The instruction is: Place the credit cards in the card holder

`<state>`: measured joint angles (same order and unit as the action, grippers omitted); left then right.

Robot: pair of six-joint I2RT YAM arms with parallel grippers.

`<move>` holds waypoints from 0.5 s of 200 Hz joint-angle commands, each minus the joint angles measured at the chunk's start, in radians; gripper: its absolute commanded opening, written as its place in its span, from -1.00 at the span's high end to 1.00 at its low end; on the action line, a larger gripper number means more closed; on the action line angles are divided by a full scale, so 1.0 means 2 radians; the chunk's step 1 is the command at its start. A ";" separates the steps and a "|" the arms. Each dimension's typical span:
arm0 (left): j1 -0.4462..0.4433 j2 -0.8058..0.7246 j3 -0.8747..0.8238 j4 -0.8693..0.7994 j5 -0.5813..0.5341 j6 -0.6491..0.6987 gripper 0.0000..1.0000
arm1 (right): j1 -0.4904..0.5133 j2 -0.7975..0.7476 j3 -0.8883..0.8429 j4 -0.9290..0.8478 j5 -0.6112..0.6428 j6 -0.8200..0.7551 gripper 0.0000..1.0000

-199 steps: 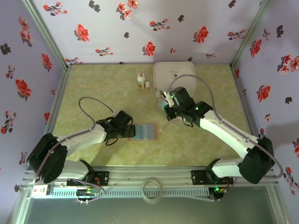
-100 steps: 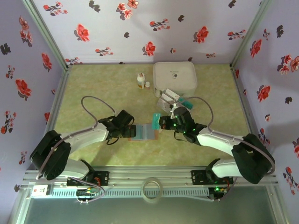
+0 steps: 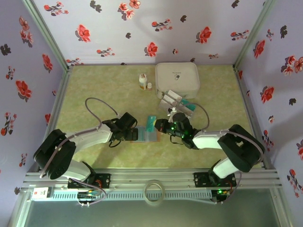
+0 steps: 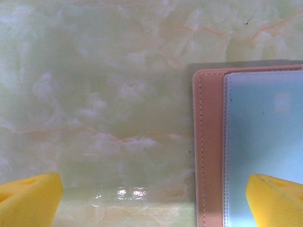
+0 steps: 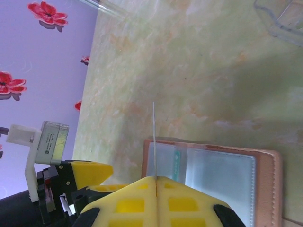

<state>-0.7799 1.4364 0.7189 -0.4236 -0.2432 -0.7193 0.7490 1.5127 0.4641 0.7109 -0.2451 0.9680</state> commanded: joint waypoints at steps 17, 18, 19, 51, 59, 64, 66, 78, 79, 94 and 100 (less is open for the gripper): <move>-0.003 0.011 -0.012 -0.010 -0.011 0.000 -0.99 | 0.006 0.028 -0.002 0.057 -0.009 0.012 1.00; -0.003 0.011 -0.012 -0.010 -0.011 0.000 -0.99 | 0.006 0.028 -0.001 0.058 -0.009 0.012 1.00; -0.003 0.011 -0.012 -0.010 -0.011 -0.001 -0.99 | 0.006 0.029 -0.002 0.058 -0.009 0.012 1.00; -0.003 0.014 -0.014 -0.016 -0.016 -0.004 -0.99 | 0.008 0.046 -0.007 0.072 -0.009 0.012 1.00; -0.003 0.014 -0.015 -0.017 -0.017 -0.004 -0.99 | 0.008 0.051 -0.009 0.078 -0.009 0.014 1.00; -0.003 0.014 -0.015 -0.018 -0.018 -0.005 -0.99 | 0.008 0.053 -0.010 0.081 -0.009 0.015 1.00; -0.003 0.013 -0.015 -0.018 -0.018 -0.005 -0.99 | 0.008 0.055 -0.010 0.082 -0.009 0.015 1.00; -0.003 0.013 -0.017 -0.018 -0.017 -0.005 -0.99 | 0.009 0.061 -0.013 0.091 -0.009 0.018 1.00; -0.003 0.013 -0.017 -0.018 -0.017 -0.005 -0.99 | 0.009 0.061 -0.013 0.091 -0.009 0.018 1.00; -0.003 0.013 -0.020 -0.017 -0.018 -0.007 -0.99 | 0.009 0.071 -0.014 0.107 -0.013 0.020 1.00; -0.003 0.013 -0.019 -0.016 -0.018 -0.007 -0.99 | 0.009 0.076 -0.014 0.112 -0.014 0.022 1.00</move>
<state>-0.7807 1.4521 0.7010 -0.4271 -0.2485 -0.7235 0.7567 1.6333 0.4488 0.8494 -0.2604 0.9909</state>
